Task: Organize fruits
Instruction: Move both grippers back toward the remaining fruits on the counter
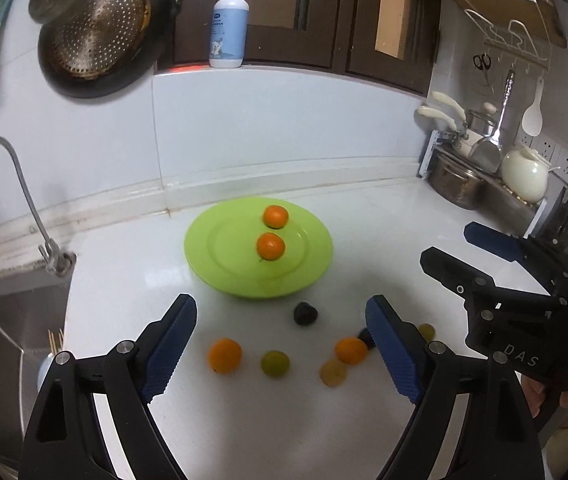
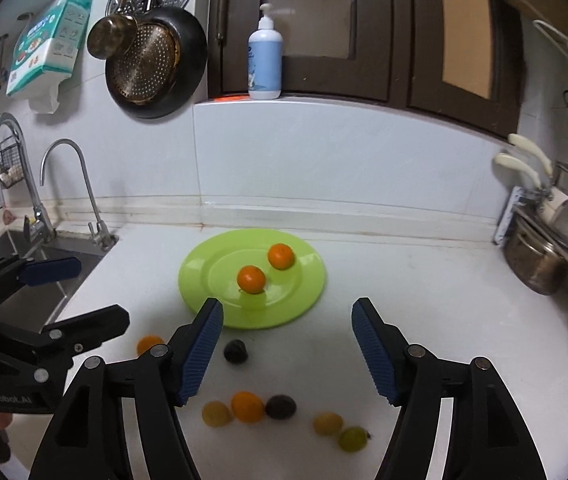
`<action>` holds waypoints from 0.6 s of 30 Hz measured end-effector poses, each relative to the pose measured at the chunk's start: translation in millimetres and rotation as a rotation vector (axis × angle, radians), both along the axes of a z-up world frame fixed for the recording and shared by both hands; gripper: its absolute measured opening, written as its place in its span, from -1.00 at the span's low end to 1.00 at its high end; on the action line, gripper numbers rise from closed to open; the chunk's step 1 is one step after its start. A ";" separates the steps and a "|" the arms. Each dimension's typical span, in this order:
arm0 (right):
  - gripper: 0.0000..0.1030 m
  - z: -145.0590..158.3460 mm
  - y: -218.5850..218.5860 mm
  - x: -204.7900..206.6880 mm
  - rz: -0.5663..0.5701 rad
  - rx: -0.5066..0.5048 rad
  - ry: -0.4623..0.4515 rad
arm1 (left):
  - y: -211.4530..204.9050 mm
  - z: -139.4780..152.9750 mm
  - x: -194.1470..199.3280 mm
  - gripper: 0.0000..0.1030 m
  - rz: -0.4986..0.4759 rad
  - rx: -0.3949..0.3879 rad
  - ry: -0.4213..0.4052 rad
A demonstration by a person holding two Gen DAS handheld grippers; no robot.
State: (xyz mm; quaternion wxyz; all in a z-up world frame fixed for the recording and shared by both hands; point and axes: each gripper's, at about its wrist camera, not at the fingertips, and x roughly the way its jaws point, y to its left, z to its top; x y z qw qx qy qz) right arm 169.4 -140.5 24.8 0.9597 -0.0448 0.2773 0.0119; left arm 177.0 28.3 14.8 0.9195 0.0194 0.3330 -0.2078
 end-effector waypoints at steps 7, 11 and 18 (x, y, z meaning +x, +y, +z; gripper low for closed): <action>0.31 -5.4 -9.1 -32.9 -0.044 -0.003 -0.009 | -10.1 -7.8 -22.2 0.69 -0.009 0.031 -0.025; 0.31 -13.1 -17.1 -45.3 -0.067 0.027 0.012 | -15.3 -17.6 -27.7 0.69 -0.019 0.036 0.005; 0.31 -31.9 -27.3 -57.8 -0.087 0.039 0.065 | -24.7 -28.1 -40.3 0.69 -0.019 0.059 -0.026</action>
